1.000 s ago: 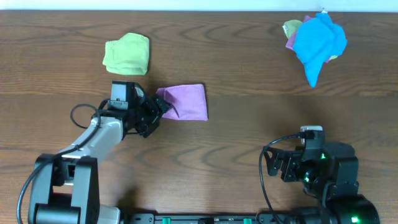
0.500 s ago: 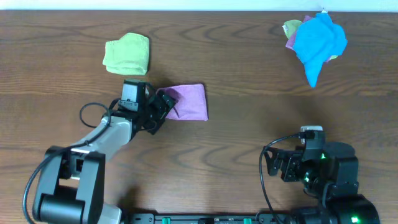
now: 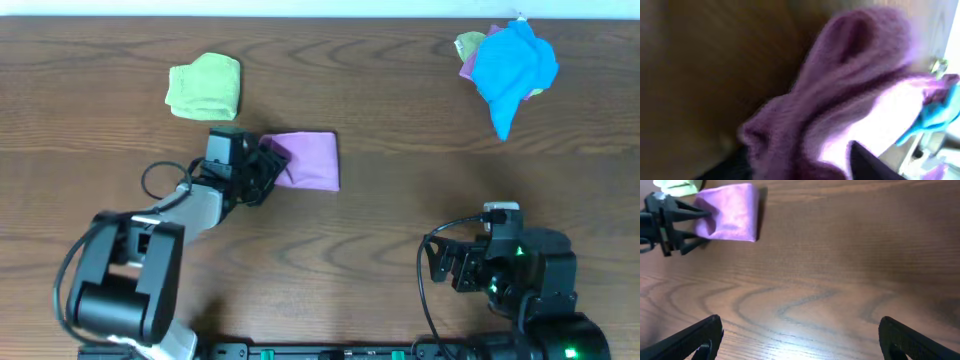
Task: Fold the cloth
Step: 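Grasp the folded pink cloth edge with the left gripper, then carry the pink cloth with the left gripper back onto the green cloth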
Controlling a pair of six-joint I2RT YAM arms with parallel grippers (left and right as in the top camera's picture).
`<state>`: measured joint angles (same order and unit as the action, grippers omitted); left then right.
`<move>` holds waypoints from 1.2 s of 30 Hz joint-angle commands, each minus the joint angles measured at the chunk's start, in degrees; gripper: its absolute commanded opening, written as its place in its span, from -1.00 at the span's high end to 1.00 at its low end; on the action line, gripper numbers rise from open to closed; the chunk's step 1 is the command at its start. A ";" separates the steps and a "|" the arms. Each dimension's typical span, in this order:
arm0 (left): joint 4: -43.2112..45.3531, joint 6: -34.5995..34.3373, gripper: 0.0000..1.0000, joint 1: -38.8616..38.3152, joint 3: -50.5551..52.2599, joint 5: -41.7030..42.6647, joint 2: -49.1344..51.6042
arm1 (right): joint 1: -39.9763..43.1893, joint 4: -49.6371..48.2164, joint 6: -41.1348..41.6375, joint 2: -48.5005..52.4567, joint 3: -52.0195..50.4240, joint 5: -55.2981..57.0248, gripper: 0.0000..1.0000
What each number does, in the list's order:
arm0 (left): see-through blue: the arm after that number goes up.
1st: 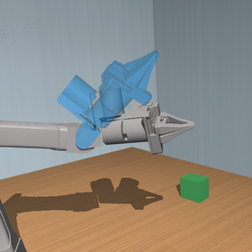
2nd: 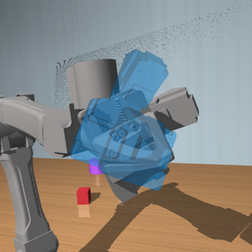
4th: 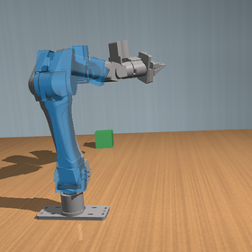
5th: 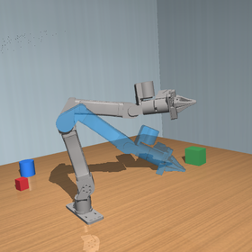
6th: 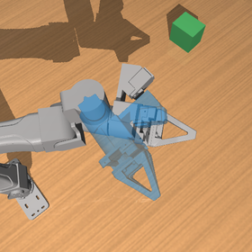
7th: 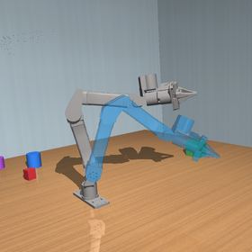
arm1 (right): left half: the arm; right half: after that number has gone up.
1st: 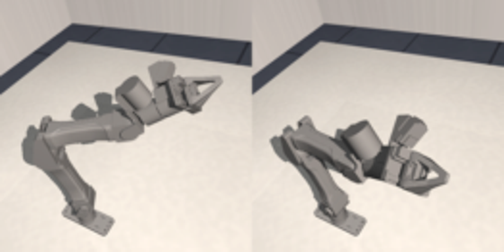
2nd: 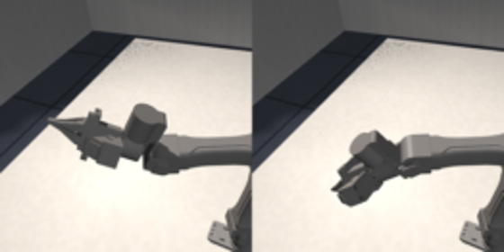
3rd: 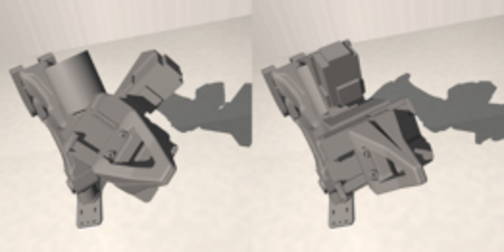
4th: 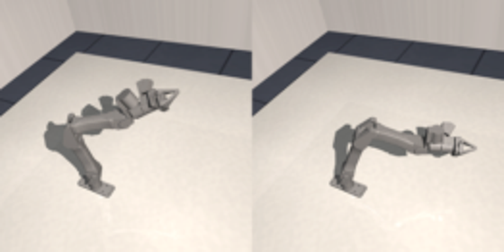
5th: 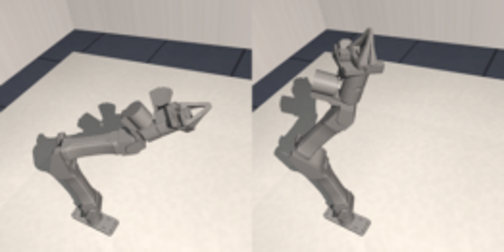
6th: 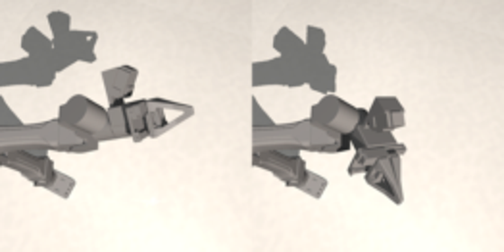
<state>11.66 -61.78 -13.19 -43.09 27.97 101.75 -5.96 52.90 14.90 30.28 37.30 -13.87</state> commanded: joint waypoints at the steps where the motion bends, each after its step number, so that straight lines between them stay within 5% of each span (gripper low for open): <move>1: 1.79 -0.46 0.38 -1.18 0.35 -0.68 3.39 | 0.42 0.11 0.74 -0.37 -0.57 0.35 -0.98; 3: 3.91 -0.37 0.88 -1.53 0.35 -0.74 4.15 | 0.42 0.11 0.74 -0.37 -0.57 0.35 -0.99; 16: 13.40 1.84 0.88 0.31 -7.98 4.76 4.46 | 0.42 0.11 0.74 -0.37 -0.57 0.35 -0.98; 26: -11.26 9.88 0.88 7.78 -34.03 3.50 5.66 | 0.42 0.11 0.74 -0.37 -0.57 0.35 -0.98; 36: -13.51 10.60 0.88 14.78 -47.91 4.70 13.33 | 0.42 0.11 0.74 -0.37 -0.57 0.35 -0.98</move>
<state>-1.61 -52.66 0.49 -87.46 31.57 111.79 -5.93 52.90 14.92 30.24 37.21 -13.85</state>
